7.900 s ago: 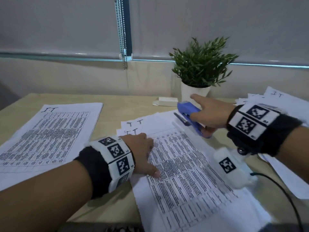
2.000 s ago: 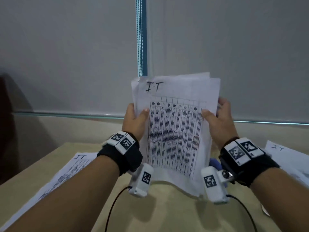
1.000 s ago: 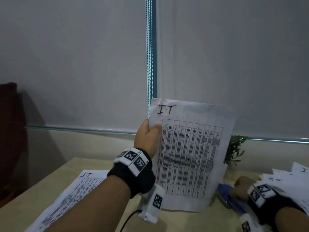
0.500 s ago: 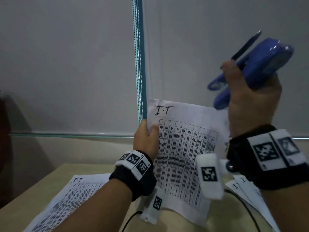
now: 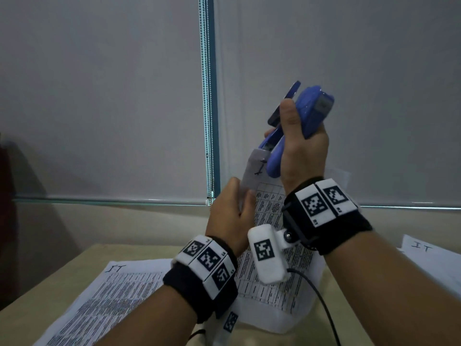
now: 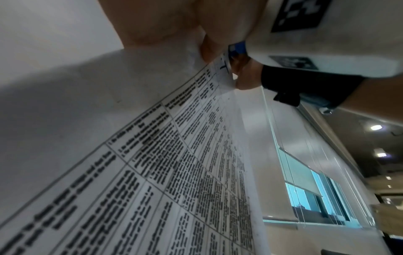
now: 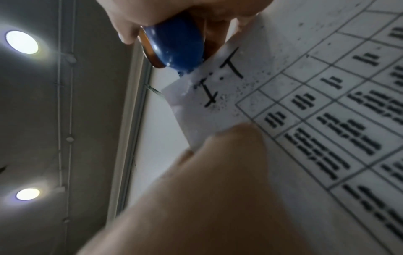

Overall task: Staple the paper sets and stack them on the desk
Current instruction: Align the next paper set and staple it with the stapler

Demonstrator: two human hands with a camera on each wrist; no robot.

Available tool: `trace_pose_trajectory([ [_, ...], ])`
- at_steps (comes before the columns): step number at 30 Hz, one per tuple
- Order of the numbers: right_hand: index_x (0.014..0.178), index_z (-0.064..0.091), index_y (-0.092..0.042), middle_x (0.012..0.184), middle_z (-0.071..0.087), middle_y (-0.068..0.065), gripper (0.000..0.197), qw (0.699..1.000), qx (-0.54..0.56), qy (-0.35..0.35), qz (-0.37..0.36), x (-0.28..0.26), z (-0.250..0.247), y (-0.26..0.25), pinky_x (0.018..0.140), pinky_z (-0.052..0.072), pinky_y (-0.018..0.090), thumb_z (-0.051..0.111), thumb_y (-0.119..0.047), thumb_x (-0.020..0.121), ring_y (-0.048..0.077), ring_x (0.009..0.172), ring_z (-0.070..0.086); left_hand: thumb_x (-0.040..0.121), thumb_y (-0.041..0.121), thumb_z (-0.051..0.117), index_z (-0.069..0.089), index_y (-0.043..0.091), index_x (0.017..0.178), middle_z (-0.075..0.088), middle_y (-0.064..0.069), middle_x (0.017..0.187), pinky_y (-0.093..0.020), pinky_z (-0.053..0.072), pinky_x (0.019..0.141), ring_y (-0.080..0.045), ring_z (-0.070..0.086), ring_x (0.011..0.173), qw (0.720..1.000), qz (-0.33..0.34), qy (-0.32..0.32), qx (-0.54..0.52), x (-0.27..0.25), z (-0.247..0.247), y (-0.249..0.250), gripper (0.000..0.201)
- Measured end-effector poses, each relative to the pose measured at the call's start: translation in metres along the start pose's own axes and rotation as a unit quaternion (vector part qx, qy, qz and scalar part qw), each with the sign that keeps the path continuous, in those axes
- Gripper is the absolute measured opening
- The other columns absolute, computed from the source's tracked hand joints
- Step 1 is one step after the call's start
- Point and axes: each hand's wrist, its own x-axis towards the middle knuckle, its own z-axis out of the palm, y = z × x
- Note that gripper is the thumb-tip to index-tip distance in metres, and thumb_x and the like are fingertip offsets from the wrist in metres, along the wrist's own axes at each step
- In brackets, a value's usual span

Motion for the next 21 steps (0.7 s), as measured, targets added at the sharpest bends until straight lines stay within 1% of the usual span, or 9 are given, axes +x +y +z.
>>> trace_pose_trajectory([
  [4, 0.086, 0.057, -0.007, 0.065, 0.064, 0.002, 0.023, 1.000, -0.010, -0.017, 0.002, 0.001, -0.003, 0.005, 0.051, 0.051, 0.026, 0.063, -0.030, 0.086, 0.017, 0.048, 0.059, 0.089, 0.034, 0.043, 0.038, 0.015, 0.077, 0.041, 0.007, 0.063, -0.026, 0.031, 0.054, -0.010, 0.037, 0.056, 0.999, 0.028, -0.027, 0.011, -0.001, 0.002, -0.002, 0.023],
  [7, 0.081, 0.057, -0.010, 0.060, 0.061, -0.001, 0.023, 1.000, -0.022, -0.006, -0.011, 0.001, -0.005, 0.007, 0.047, 0.049, 0.023, 0.062, -0.032, 0.084, 0.015, 0.044, 0.057, 0.093, 0.025, 0.046, 0.033, 0.020, 0.073, 0.038, 0.007, 0.062, -0.024, 0.029, 0.052, -0.009, 0.034, 0.054, 0.998, 0.033, -0.046, 0.014, -0.001, 0.003, -0.003, 0.025],
  [9, 0.078, 0.056, -0.009, 0.054, 0.059, -0.004, 0.026, 1.000, -0.021, -0.003, -0.020, 0.001, -0.008, 0.008, 0.045, 0.045, 0.022, 0.060, -0.034, 0.082, 0.015, 0.041, 0.053, 0.094, 0.018, 0.046, 0.031, 0.021, 0.072, 0.037, 0.007, 0.062, -0.019, 0.028, 0.050, -0.006, 0.032, 0.053, 0.997, 0.035, -0.059, 0.018, -0.001, 0.003, -0.004, 0.027],
  [11, 0.077, 0.055, -0.007, 0.049, 0.057, -0.005, 0.028, 0.999, -0.019, -0.004, -0.031, 0.001, -0.011, 0.009, 0.045, 0.043, 0.022, 0.058, -0.034, 0.081, 0.014, 0.039, 0.051, 0.092, 0.021, 0.044, 0.030, 0.025, 0.071, 0.037, 0.009, 0.062, -0.015, 0.029, 0.049, -0.004, 0.034, 0.053, 0.996, 0.048, -0.079, 0.007, -0.002, 0.003, -0.005, 0.025],
  [13, 0.078, 0.055, -0.007, 0.050, 0.057, -0.005, 0.027, 0.999, -0.023, -0.007, -0.037, 0.002, -0.013, 0.008, 0.045, 0.044, 0.022, 0.058, -0.034, 0.081, 0.013, 0.039, 0.051, 0.088, 0.027, 0.043, 0.036, 0.029, 0.076, 0.042, 0.012, 0.066, -0.011, 0.032, 0.053, 0.000, 0.041, 0.058, 0.992, 0.045, -0.114, -0.020, -0.004, 0.001, -0.005, 0.014],
  [14, 0.079, 0.056, -0.007, 0.053, 0.058, -0.005, 0.027, 0.999, -0.023, -0.009, -0.038, 0.003, -0.014, 0.008, 0.046, 0.045, 0.022, 0.057, -0.034, 0.081, 0.013, 0.041, 0.052, 0.088, 0.028, 0.045, 0.040, 0.033, 0.082, 0.047, 0.014, 0.072, -0.009, 0.035, 0.057, 0.003, 0.046, 0.063, 0.990, 0.036, -0.134, -0.033, -0.007, 0.000, -0.007, 0.010],
  [17, 0.087, 0.057, -0.005, 0.063, 0.060, 0.000, 0.030, 0.999, -0.016, -0.022, -0.023, 0.009, -0.016, 0.003, 0.052, 0.050, 0.025, 0.059, -0.035, 0.083, 0.015, 0.048, 0.056, 0.094, 0.019, 0.050, 0.040, 0.039, 0.096, 0.056, 0.017, 0.089, -0.009, 0.041, 0.063, 0.006, 0.055, 0.077, 0.988, -0.019, -0.151, -0.026, -0.021, -0.004, -0.024, 0.022],
  [19, 0.096, 0.054, -0.008, 0.069, 0.062, -0.001, 0.028, 0.999, -0.018, -0.033, -0.006, 0.013, -0.018, 0.002, 0.057, 0.054, 0.028, 0.061, -0.033, 0.087, 0.015, 0.055, 0.058, 0.094, 0.015, 0.050, 0.039, 0.032, 0.103, 0.060, 0.012, 0.091, -0.008, 0.044, 0.059, 0.004, 0.057, 0.077, 0.990, -0.076, -0.114, -0.008, -0.029, -0.011, -0.036, 0.022],
  [21, 0.104, 0.047, -0.015, 0.073, 0.063, -0.004, 0.027, 0.998, -0.041, -0.036, -0.005, 0.016, -0.023, 0.004, 0.055, 0.054, 0.026, 0.062, -0.031, 0.089, 0.011, 0.056, 0.059, 0.093, 0.010, 0.052, 0.034, 0.022, 0.106, 0.061, 0.003, 0.092, -0.007, 0.045, 0.052, -0.004, 0.056, 0.071, 0.988, -0.151, -0.035, -0.005, -0.026, -0.023, -0.046, 0.026],
])
